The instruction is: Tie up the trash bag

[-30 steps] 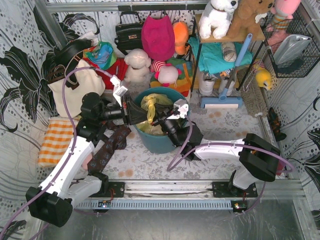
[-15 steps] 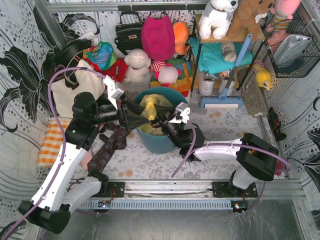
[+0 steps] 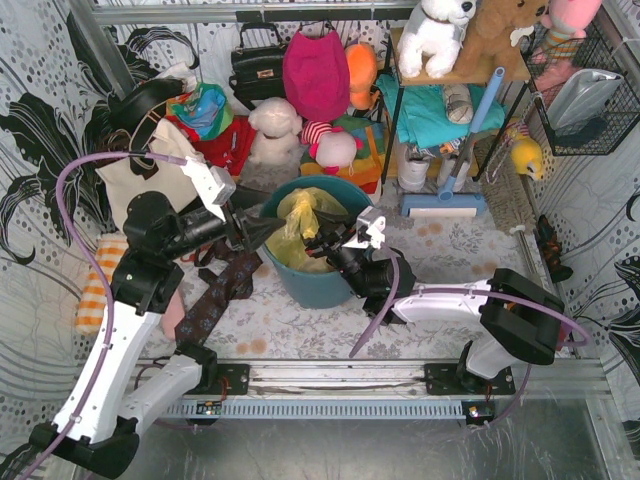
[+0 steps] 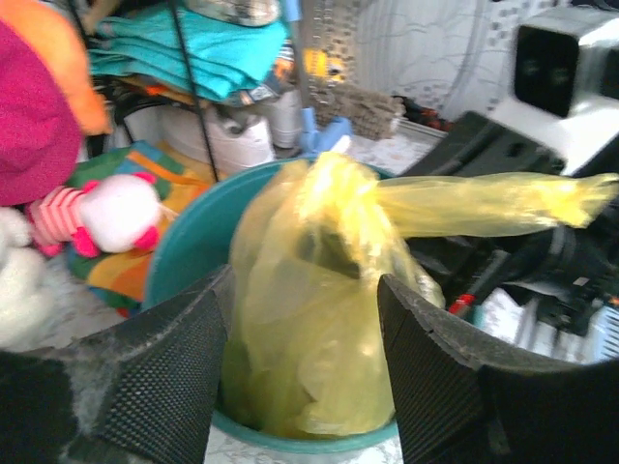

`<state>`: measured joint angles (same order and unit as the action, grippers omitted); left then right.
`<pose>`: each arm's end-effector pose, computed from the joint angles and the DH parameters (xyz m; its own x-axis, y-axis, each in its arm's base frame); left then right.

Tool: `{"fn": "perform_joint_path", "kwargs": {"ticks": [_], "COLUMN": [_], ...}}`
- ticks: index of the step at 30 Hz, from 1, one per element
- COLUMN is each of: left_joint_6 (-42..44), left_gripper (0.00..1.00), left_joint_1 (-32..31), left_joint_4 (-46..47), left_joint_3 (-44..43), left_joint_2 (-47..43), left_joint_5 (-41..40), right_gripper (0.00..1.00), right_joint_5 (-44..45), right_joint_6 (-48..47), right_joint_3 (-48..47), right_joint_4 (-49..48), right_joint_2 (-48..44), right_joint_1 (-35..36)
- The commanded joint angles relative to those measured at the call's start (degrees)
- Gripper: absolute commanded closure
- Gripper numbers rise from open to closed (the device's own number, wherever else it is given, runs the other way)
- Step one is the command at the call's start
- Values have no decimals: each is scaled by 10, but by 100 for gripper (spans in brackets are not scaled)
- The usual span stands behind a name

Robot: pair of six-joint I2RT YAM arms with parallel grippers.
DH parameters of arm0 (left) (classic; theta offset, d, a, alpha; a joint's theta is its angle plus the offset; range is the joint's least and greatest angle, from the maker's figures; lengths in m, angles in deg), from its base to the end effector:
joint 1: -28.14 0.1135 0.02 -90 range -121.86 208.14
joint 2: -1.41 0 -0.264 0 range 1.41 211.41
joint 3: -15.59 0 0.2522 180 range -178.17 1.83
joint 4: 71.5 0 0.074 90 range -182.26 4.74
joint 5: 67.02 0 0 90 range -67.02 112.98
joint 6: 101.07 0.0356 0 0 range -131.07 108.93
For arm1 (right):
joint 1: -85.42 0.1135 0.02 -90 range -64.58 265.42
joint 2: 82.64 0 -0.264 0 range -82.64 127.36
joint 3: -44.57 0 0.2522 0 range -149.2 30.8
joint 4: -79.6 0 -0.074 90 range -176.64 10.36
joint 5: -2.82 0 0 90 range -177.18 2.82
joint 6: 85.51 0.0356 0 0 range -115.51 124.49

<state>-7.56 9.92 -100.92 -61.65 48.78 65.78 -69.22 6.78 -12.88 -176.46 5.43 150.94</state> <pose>0.1444 -0.0730 0.4341 0.0610 0.0272 -0.9978 0.8727 0.4838 0.0665 0.1359 0.2720 0.3257 0.2640 0.6716 -0.6923 -0.7873 0.5647 0.2476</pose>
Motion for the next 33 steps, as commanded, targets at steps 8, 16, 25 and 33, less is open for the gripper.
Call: {"fn": "perform_joint_path", "kwargs": {"ticks": [8,16,25,33], "left_joint_6": [11,58,138,142], "left_gripper": [27,28,33,34], "left_joint_1": [22,25,27,28], "left_joint_4": [156,142,89,91], "left_joint_3": [43,12,9,-4], "left_joint_2": [-8,-1,72,105], "left_joint_5": [-160,-149,-5,86], "right_gripper": [100,100,100,100], "right_joint_5": [-10,-12,-5,-4], "right_joint_6": [1,4,4,3], "right_joint_3": [3,-2,3,0], "right_joint_4": [-5,-1,7,16], "right_joint_2": [-26,-20,-30,-31], "right_joint_1": [3,2,3,3]}}
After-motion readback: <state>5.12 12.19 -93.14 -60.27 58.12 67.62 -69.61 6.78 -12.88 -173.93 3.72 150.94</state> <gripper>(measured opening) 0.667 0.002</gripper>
